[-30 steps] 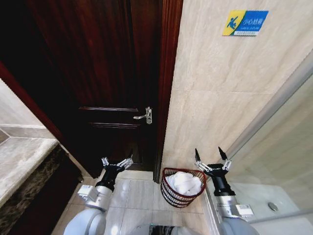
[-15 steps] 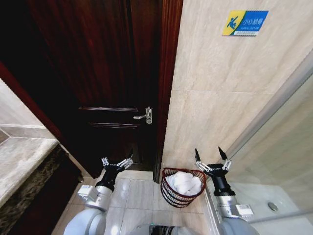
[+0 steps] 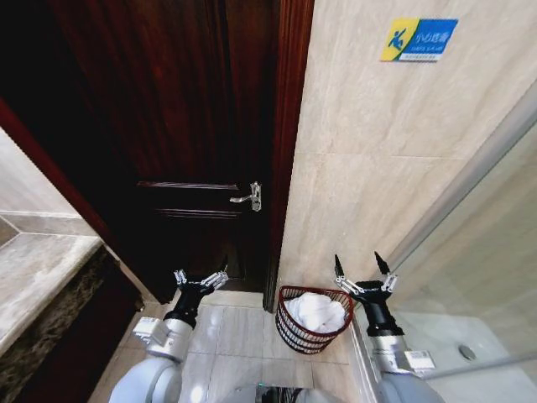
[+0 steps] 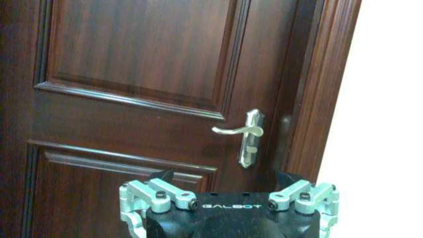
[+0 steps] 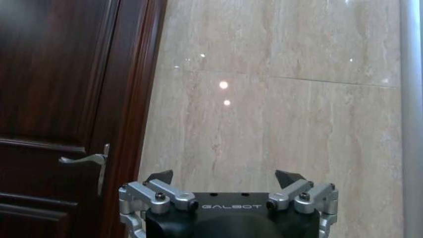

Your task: Discard the used towel into the hamper.

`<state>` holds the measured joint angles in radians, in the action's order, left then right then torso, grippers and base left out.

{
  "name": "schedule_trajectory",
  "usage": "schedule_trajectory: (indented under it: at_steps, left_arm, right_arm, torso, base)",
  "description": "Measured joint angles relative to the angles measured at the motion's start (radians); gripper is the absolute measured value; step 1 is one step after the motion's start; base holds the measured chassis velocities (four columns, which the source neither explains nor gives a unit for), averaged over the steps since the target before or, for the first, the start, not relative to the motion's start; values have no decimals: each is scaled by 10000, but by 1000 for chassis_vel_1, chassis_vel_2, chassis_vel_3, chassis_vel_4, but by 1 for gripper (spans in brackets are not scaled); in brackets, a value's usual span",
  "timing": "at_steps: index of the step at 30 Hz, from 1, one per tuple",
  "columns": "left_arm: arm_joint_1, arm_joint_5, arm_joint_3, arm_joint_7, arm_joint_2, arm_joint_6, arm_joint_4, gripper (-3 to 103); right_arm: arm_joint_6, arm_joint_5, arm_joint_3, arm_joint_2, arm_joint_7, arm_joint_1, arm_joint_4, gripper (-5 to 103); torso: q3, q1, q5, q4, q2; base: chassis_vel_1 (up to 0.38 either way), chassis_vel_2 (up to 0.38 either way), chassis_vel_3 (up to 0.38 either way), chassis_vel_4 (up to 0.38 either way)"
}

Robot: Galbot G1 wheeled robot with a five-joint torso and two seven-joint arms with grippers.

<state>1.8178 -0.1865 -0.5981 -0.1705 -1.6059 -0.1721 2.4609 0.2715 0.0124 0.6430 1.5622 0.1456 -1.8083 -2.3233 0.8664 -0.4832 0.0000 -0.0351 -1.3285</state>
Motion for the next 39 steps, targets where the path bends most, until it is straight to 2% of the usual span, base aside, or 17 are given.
schedule_trajectory:
  at_steps: [21,39]
  left_arm:
    - [0,0,0,0,0,0,0,100]
    - [0,0,0,0,0,0,0,100]
  right_arm:
    - [0,0,0,0,0,0,0,100]
    - [0,0,0,0,0,0,0,100]
  torso:
    - [0,0,0,0,0]
    - [-1,2,0,0,0]
  base:
    - [71,-74,-73,72]
    - [142,-140,-142,141]
